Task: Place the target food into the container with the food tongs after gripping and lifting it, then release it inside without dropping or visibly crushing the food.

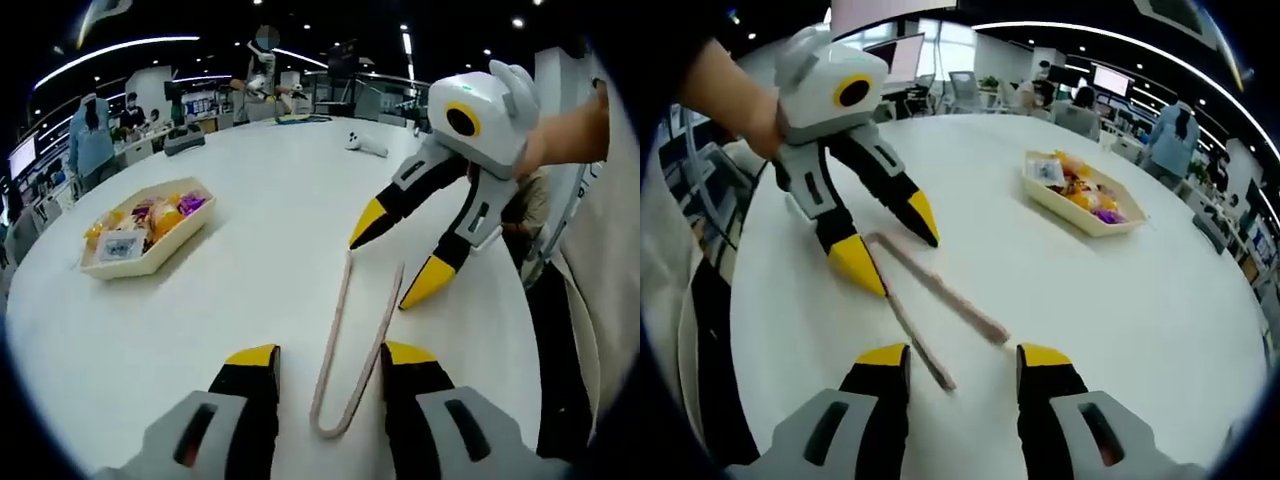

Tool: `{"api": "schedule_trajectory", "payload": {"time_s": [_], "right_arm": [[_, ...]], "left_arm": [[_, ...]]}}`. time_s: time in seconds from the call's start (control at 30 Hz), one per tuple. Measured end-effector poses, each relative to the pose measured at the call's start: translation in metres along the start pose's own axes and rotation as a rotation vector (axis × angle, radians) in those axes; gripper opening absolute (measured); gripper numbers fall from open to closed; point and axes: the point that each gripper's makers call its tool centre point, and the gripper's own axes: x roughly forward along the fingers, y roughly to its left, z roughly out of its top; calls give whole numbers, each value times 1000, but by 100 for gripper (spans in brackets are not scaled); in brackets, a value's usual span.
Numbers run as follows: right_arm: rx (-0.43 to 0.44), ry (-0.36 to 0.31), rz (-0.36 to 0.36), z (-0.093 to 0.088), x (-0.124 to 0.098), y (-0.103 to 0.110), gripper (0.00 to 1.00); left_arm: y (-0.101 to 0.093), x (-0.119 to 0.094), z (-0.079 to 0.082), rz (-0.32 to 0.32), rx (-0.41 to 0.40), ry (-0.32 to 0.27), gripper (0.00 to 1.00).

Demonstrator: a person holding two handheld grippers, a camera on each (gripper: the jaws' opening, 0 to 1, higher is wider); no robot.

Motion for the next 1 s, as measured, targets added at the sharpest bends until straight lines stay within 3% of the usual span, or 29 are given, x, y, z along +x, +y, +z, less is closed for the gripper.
{"api": "schedule_trajectory", "payload": {"time_s": [0.1,0.23,0.33,0.37,0.4,0.47,0.53,0.63,0.7,0.77,0.83,0.93,1.0], "right_arm": [[-4,-7,-10,-1,-3,0,44],[89,-80,-51,8,-13,-6,45],[176,-181,-74,25,-28,-10,45],[204,-196,-89,26,-33,-13,46],[228,-211,-98,29,-37,-15,46],[269,-266,-110,36,-48,-19,47],[286,-285,-114,40,-60,-21,50],[276,-308,-122,49,-74,-25,52],[265,-339,-110,55,-83,-25,52],[259,-354,-124,58,-93,-29,53],[284,-375,-124,62,-101,-32,55],[298,-392,-129,66,-115,-36,59],[230,-389,-113,69,-128,-31,63]], "left_arm": [[-4,-7,2,6,2,-32,37],[5,-16,9,89,-103,-120,33],[11,-33,25,121,-280,-232,29],[6,-41,35,78,-394,-293,31],[5,-47,41,66,-441,-325,36],[6,-62,50,95,-461,-391,43],[7,-70,52,109,-458,-400,42],[15,-92,63,171,-484,-473,49],[14,-106,77,145,-515,-559,61],[19,-119,90,181,-490,-628,84],[17,-122,90,170,-503,-606,100],[19,-129,89,192,-487,-588,99],[23,-137,87,205,-519,-579,99]]}}
